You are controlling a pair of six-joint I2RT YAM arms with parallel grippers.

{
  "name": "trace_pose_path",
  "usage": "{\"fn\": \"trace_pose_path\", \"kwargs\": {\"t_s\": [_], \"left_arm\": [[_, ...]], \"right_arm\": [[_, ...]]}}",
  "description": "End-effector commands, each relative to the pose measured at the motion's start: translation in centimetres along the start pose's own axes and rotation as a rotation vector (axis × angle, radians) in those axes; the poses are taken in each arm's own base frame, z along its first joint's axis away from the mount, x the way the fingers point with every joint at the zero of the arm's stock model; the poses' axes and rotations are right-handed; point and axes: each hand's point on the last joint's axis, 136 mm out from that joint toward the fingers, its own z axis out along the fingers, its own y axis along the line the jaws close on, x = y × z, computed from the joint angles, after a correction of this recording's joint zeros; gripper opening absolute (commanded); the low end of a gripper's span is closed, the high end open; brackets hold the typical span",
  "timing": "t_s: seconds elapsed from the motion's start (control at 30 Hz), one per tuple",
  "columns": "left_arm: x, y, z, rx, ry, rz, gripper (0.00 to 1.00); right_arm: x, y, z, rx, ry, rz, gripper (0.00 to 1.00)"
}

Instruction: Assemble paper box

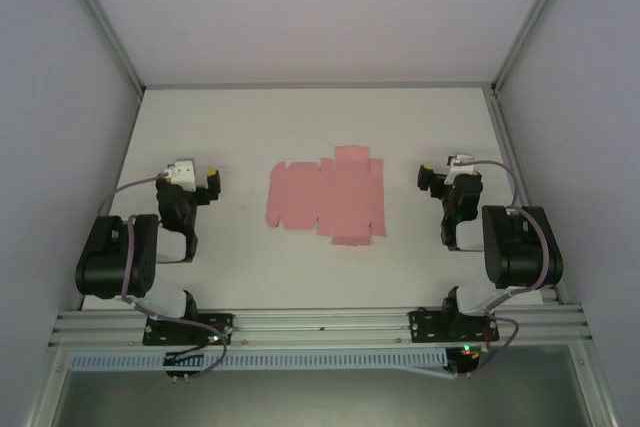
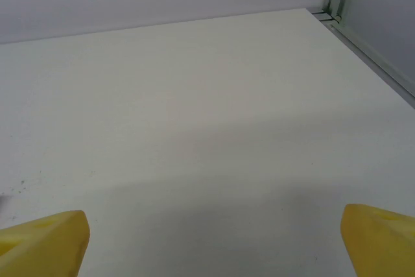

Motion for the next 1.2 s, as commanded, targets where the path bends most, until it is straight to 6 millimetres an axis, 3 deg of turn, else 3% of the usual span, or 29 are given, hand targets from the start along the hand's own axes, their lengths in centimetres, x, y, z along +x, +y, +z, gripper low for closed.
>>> {"fn": "trace_pose_path", "kwargs": {"t_s": [0.0, 0.93, 1.17], "left_arm": [[-1.3, -0.1, 0.3, 0.0, -0.041, 0.018, 1.0], [-1.2, -0.1, 0.3, -0.001, -0.038, 0.019, 1.0], [-3.6, 0.4, 0.3, -0.027, -0.006, 0.007, 1.0]], "right_arm": [[-0.8, 0.1, -0.1, 0.007, -0.027, 0.017, 1.0], [-0.8, 0.0, 0.0, 0.012, -0.026, 0.02, 1.0], [-3.4, 0.4, 1.1, 0.034, 0.086, -0.008, 1.0]]}}
